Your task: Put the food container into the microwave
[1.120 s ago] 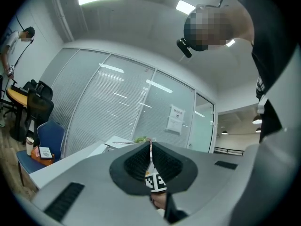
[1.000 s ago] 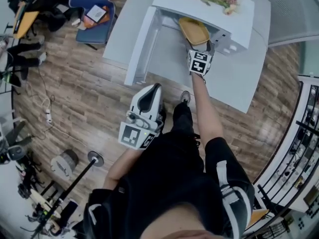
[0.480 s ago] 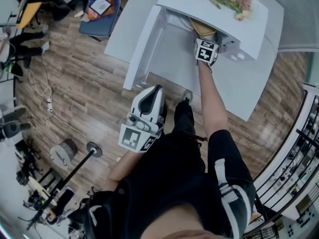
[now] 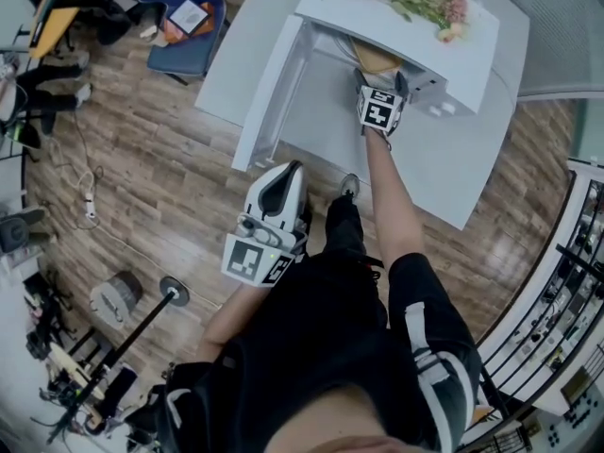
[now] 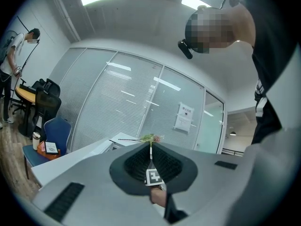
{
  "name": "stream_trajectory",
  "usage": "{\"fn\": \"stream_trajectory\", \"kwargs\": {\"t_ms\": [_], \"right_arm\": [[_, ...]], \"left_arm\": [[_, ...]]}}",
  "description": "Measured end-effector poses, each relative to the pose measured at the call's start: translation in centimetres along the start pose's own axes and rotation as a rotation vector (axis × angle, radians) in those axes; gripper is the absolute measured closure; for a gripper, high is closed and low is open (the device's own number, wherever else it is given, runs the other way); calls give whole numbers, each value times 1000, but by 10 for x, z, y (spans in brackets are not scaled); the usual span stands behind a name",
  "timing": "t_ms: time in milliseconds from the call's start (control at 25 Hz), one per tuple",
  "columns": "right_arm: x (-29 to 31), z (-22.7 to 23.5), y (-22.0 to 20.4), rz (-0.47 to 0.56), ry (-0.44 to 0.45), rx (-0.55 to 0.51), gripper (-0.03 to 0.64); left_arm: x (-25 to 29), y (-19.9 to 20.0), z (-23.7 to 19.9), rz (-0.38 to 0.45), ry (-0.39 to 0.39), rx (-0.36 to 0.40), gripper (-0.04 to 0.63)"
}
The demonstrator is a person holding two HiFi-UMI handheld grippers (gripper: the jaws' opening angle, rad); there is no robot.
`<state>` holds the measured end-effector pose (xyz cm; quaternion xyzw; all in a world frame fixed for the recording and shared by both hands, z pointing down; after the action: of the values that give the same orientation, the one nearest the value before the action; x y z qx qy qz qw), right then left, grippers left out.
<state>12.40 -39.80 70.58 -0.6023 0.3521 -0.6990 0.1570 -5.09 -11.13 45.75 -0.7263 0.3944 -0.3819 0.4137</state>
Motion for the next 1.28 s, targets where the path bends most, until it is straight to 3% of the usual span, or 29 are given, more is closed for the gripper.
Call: {"fn": "stream_trajectory", "kwargs": {"t_ms": [200,440,480,560,760,1000,1280], "right_arm": [[-46,-18,-18,-26,13,-3,144],[-148,-38,-24,53,105,9,172],[-158,-39,-25,70,93,9,214],[-175,-38,-27,113,52,-2,439],[-220,-37,-19,188,66,2,551],[-308,-43,10,322,154,-20,591],[-353,-43,11,364,208,-19,591]], "left_arm": [[-12,17,7,24,-44,16,564],[-22,32,9,63,-83,39,564],[-24,34,9,67,-88,44,564],[-26,38,10,76,-96,52,563],[-30,49,10,98,-104,72,563],[-19,47,4,93,-113,84,563],[-5,48,9,90,-144,100,563]]}}
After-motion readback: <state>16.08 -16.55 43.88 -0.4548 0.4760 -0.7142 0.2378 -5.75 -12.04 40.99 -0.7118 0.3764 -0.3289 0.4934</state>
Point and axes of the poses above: the fingertips, and each gripper's own axes: x forward along the fingers, z to its right, y out of its top, the point moved 8 cm from there along -x, backward along the fingers, and after that the axes turned 13 degrees about -z, right-handed, at the moved point
